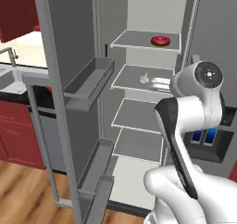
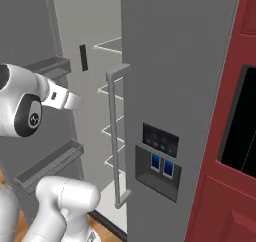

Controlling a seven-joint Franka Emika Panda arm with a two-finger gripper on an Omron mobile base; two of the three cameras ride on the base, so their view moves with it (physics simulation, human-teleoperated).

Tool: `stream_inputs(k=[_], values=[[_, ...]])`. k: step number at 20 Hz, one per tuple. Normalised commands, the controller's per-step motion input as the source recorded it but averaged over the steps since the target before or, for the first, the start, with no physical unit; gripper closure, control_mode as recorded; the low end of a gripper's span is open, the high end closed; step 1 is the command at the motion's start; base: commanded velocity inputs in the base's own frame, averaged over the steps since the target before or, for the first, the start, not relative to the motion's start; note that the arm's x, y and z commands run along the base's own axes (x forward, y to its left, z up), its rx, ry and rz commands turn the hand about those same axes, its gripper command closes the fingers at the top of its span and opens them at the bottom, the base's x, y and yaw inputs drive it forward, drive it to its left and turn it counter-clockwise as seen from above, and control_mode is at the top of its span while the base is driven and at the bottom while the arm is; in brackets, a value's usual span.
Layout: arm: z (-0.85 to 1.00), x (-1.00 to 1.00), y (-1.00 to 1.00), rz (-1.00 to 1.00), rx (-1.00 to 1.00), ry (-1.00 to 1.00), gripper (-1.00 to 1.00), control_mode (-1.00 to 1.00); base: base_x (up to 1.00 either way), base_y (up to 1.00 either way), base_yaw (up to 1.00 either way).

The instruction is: Retrieve the bottle and the shaker from the cabinet and place them next to the mixing bowl on the counter. Then add garlic from the fridge to the mixing bowl.

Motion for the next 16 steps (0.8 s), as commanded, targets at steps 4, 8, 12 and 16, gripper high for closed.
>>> stream_inputs(k=[4,8,12,16], values=[[0.0,0.0,0.0,0.0,0.0,0.0,-1.0,1.0,0.31,0.17,-0.15],[0.0,0.0,0.0,0.0,0.0,0.0,-1.0,1.0,0.14,0.23,-0.06],[0.0,0.0,0.0,0.0,0.0,0.0,-1.0,1.0,0.0,0.57,-0.3],[0.0,0.0,0.0,0.0,0.0,0.0,-1.0,1.0,0.13,0.67,-0.31]])
